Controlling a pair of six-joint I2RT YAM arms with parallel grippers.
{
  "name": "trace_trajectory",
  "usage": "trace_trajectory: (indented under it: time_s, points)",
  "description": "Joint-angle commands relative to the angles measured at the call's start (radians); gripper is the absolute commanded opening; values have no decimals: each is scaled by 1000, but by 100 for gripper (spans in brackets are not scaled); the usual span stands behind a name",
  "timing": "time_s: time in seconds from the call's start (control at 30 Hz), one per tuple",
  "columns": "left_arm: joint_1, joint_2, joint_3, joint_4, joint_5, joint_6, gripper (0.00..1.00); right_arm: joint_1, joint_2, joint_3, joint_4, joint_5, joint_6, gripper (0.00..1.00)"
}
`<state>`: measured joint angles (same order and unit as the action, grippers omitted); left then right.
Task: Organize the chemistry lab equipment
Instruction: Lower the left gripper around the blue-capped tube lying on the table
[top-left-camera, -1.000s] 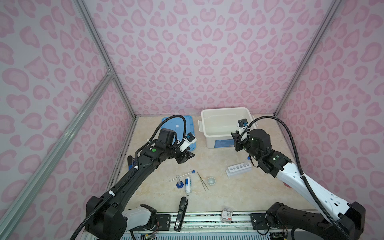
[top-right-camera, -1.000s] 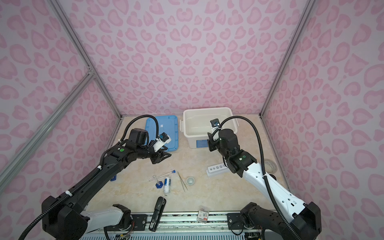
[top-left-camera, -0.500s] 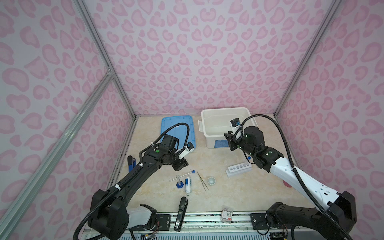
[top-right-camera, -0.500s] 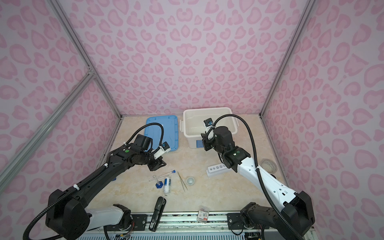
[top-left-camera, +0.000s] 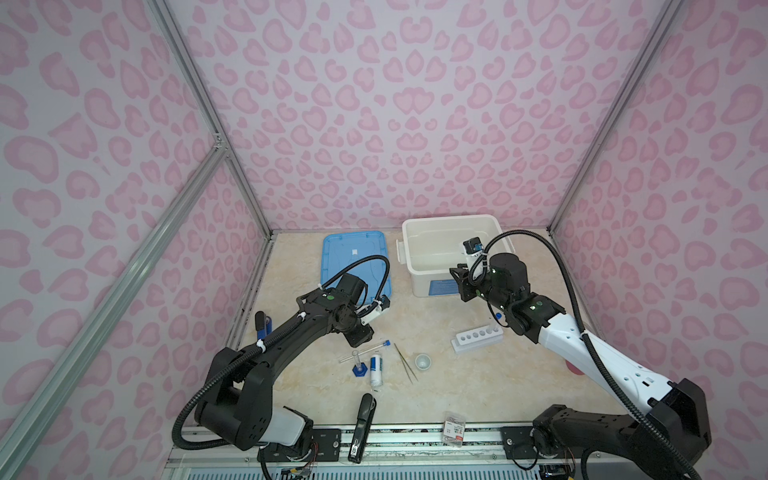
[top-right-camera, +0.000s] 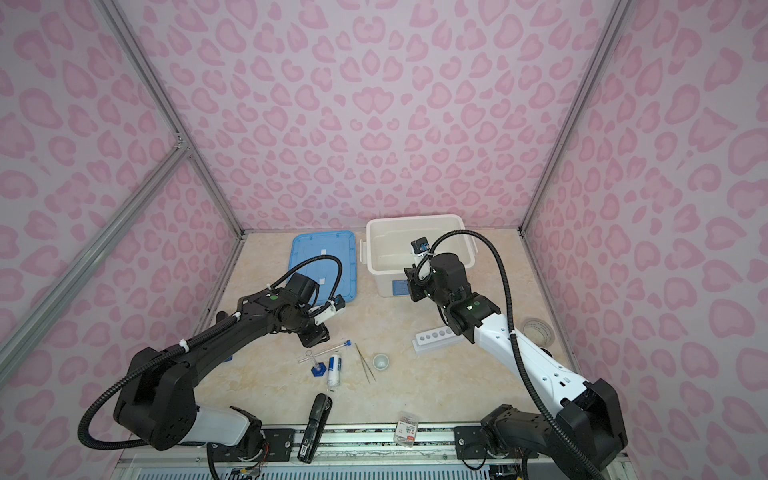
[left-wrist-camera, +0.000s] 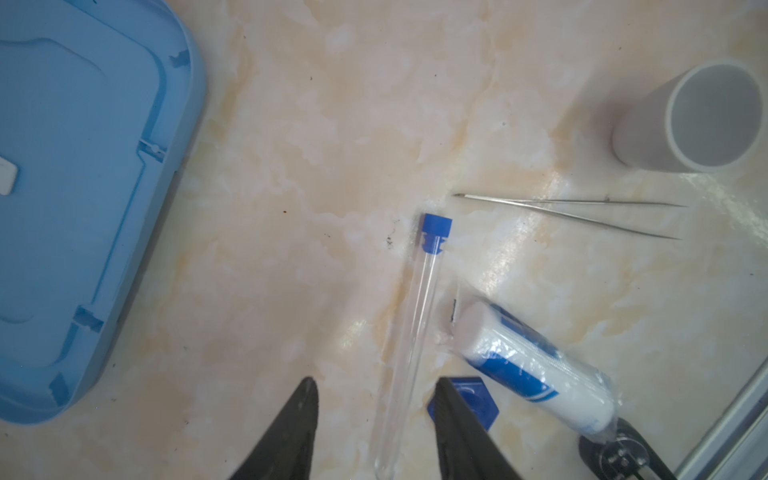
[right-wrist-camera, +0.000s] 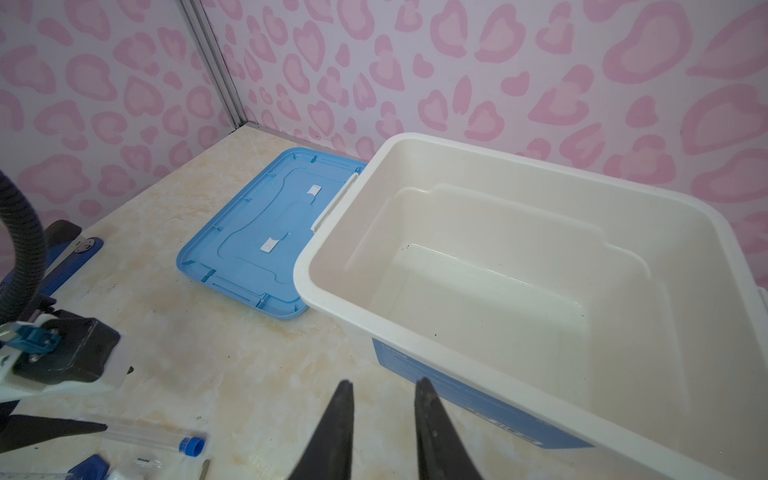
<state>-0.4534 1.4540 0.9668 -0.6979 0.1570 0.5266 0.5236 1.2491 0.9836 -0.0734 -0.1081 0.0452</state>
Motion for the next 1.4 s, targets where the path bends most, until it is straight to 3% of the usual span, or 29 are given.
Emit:
trace_trajectory:
  time_s: [0.0,0.4,1.03,1.37]
  points:
    - [-5,31,-8,-15,-42,11,48,0,8,-7,20,-15,12,26]
    - [-16,141,9,4,-91,-2,47,-12,-21,-28,-4,-8,20,26]
    - [-10,2,18,69,-15,-5,46,-11,-19,-32,21,-27,41,26]
    - [-9,34,-2,90,-42,-7,46,-11,-41,-51,24,-22,47,26]
